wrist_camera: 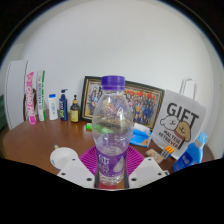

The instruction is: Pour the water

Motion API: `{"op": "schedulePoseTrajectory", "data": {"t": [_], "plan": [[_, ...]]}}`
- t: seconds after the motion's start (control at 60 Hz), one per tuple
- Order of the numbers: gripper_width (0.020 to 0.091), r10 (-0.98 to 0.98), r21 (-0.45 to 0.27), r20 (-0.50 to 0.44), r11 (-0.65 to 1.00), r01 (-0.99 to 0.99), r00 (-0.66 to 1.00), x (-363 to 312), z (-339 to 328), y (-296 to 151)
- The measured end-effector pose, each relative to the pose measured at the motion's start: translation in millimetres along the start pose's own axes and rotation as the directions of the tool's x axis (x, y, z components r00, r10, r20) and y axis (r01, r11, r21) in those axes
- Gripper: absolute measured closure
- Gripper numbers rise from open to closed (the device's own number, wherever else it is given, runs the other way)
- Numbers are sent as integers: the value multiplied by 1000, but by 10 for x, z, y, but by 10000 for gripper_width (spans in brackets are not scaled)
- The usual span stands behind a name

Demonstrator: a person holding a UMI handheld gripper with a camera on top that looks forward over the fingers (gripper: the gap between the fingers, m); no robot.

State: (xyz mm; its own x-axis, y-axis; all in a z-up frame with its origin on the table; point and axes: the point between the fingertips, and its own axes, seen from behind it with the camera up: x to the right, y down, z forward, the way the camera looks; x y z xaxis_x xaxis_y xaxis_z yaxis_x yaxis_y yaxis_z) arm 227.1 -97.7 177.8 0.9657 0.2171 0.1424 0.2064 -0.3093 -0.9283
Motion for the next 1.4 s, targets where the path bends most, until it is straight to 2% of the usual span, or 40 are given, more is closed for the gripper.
{"op": "schedulePoseTrajectory", "data": {"t": [0.3, 0.35, 0.383, 0.417, 0.483, 0.533, 0.567, 0.633, 0.65, 0.683, 0.833, 1.033, 1.167, 1.4], "plan": [[770, 151, -27, 81, 988, -149, 985, -216, 316, 811], [740, 161, -51, 68, 986, -158, 985, -226, 342, 975], [736, 163, -7, 69, 987, -163, 984, -233, 331, 924], [710, 159, 4, 69, 987, -159, 985, -248, 317, 943], [635, 129, 19, 58, 991, -130, 990, -262, 283, 936], [595, 122, -8, 57, 993, -121, 991, -281, 270, 997], [507, 130, -54, 54, 990, -127, 990, -296, 254, 1088], [244, 156, -131, 40, 980, -149, 987, -330, 171, 1218], [235, 162, -147, 30, 977, -156, 986, -324, 135, 1234], [260, 170, -172, 14, 971, -165, 985, -333, 44, 1250], [249, 137, -223, -80, 963, -152, 987, -410, -473, 1072], [253, 101, -292, -163, 945, -145, 982, -905, -1226, 675], [251, 89, -302, -174, 943, -140, 981, -1379, -1584, 355], [247, 74, -300, -124, 948, -108, 990, -2078, -1848, -13]]}}
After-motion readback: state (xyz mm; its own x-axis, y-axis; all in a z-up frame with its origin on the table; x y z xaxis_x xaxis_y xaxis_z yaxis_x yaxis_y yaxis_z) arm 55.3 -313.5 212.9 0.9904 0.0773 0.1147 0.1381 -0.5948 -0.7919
